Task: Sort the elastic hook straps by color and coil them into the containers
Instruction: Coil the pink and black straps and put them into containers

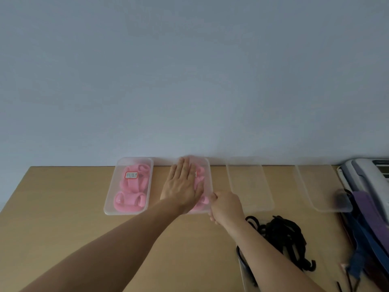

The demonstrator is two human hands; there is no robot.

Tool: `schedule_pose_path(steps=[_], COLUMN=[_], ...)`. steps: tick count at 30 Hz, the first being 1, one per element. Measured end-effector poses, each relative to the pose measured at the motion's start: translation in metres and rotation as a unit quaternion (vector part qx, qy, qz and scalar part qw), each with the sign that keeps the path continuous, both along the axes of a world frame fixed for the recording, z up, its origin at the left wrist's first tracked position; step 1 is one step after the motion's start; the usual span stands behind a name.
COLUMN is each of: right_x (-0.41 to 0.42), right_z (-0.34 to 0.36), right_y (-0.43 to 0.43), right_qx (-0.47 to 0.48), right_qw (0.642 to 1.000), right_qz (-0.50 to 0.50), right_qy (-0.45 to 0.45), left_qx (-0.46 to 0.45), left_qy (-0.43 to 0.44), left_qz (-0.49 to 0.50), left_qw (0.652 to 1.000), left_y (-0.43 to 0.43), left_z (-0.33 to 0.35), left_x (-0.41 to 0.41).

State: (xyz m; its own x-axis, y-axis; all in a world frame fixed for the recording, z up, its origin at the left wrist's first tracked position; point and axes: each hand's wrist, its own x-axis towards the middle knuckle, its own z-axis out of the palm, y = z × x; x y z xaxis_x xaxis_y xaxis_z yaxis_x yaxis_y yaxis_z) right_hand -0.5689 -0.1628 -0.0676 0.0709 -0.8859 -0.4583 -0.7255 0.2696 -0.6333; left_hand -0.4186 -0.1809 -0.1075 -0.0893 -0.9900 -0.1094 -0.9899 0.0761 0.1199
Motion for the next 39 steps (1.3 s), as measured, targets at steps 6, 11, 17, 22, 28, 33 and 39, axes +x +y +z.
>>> schedule_pose_path(steps=[6, 11, 17, 22, 28, 33, 39], right_x=[-0.006, -0.011, -0.011, -0.019, -0.071, -0.127, -0.191], right_z=[-0.001, -0.012, -0.017, 0.006, 0.042, 0.059, 0.06], right_y=[-0.003, -0.004, -0.007, -0.003, 0.012, 0.034, 0.057], right_qx=[0.031, 0.082, 0.043, -0.036, -0.186, -0.194, -0.176], right_qw=[0.997, 0.991, 0.993, 0.988, 0.97, 0.966, 0.975], right_qz=[0.069, 0.049, 0.09, 0.152, 0.115, 0.072, 0.024], right_qy=[-0.007, -0.096, -0.068, 0.011, 0.107, 0.152, 0.131], left_qx=[-0.013, -0.013, 0.008, 0.057, -0.036, 0.03, 0.099], left_qy=[0.015, -0.003, -0.024, -0.022, 0.061, 0.194, 0.238], left_qz=[0.009, -0.015, -0.015, 0.015, -0.014, -0.058, -0.073], left_qw=[1.0, 1.0, 1.0, 0.998, 0.997, 0.979, 0.963], left_y=[0.024, 0.017, 0.017, 0.015, 0.025, 0.047, 0.065], left_z=[-0.007, -0.006, -0.005, 0.021, 0.073, 0.084, 0.087], left_x=[-0.008, -0.001, -0.002, -0.01, -0.036, -0.087, -0.129])
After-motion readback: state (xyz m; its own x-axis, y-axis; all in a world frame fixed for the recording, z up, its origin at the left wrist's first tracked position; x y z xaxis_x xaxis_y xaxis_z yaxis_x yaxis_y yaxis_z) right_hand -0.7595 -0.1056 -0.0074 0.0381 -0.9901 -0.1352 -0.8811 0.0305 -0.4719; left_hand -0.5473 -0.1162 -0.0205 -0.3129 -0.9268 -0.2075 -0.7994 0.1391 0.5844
